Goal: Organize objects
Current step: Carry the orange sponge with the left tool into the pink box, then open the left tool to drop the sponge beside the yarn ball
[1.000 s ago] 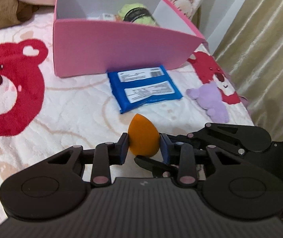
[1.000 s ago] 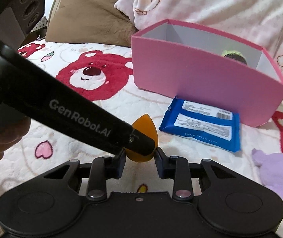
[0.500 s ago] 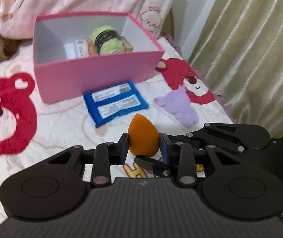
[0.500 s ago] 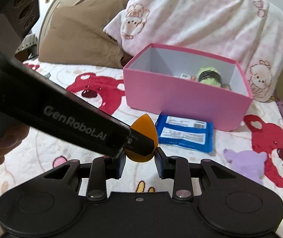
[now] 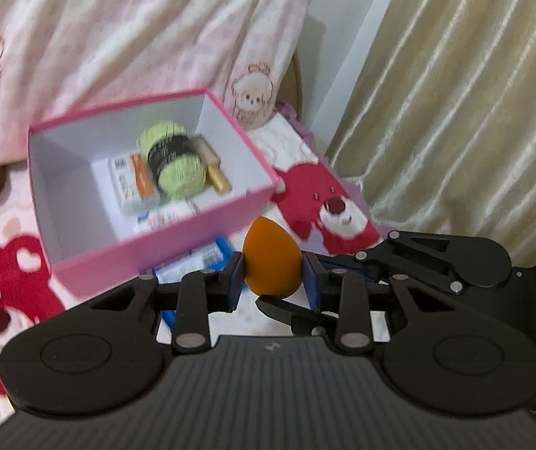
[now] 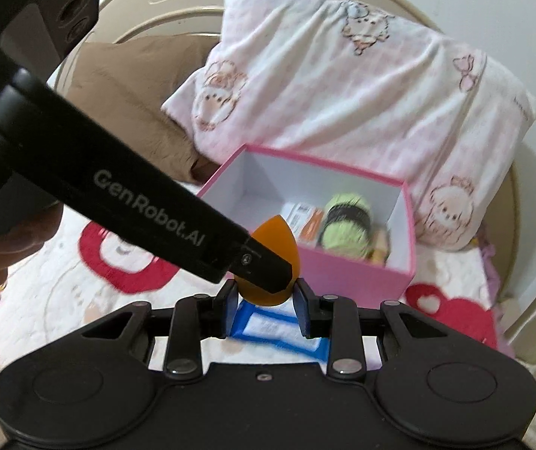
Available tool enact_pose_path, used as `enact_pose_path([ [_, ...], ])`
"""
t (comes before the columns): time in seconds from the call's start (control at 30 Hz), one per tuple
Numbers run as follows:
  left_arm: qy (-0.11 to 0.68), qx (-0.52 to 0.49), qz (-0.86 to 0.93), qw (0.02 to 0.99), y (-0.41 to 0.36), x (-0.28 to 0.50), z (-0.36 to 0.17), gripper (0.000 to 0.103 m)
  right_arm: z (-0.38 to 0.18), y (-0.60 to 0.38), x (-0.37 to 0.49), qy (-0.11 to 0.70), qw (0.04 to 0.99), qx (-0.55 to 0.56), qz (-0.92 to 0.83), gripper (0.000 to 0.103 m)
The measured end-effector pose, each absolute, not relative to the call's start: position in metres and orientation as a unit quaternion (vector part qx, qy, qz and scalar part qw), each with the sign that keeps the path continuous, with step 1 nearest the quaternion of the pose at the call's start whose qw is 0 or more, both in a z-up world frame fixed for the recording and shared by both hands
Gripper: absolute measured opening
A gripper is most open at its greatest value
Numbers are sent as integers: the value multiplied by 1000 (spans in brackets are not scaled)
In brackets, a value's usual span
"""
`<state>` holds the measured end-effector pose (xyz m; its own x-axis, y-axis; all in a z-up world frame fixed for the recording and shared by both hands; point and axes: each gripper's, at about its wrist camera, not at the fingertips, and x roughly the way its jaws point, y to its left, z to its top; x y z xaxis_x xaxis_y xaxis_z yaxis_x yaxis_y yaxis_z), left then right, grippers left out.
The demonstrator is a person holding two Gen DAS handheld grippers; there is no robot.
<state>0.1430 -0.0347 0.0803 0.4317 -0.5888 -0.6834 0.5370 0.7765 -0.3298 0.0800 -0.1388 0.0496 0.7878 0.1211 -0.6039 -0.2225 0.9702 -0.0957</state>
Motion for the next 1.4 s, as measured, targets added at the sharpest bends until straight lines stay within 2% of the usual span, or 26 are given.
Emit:
enact_pose_path([
  [0.13, 427, -47, -327, 842, -48, 185, 88, 32, 65, -155, 119, 326, 939, -76, 84, 37],
  [0.27, 438, -74, -322, 836, -61, 229, 73, 32, 66, -174, 165, 358, 928, -67, 74, 37],
  [0.47, 480, -131, -301, 814, -74, 283, 24, 32, 36, -200, 229, 439, 895, -53, 67, 37],
  [0.73, 518, -191, -272, 788, -74, 320, -19, 32, 4, -219, 273, 498, 865, -14, 68, 37],
  [1.03, 531, -184, -265, 783, -81, 335, -39, 32, -16, -222, 288, 515, 854, -26, 70, 39],
  [1.17, 511, -157, -270, 801, -82, 332, -36, 32, -18, -226, 286, 499, 863, -10, 76, 39],
  [1.27, 505, -141, -274, 807, -81, 329, -35, 32, -17, -228, 277, 482, 872, 17, 80, 45],
  [1.4, 494, -144, -281, 810, -81, 325, -33, 33, -19, -231, 273, 470, 879, 29, 74, 45],
])
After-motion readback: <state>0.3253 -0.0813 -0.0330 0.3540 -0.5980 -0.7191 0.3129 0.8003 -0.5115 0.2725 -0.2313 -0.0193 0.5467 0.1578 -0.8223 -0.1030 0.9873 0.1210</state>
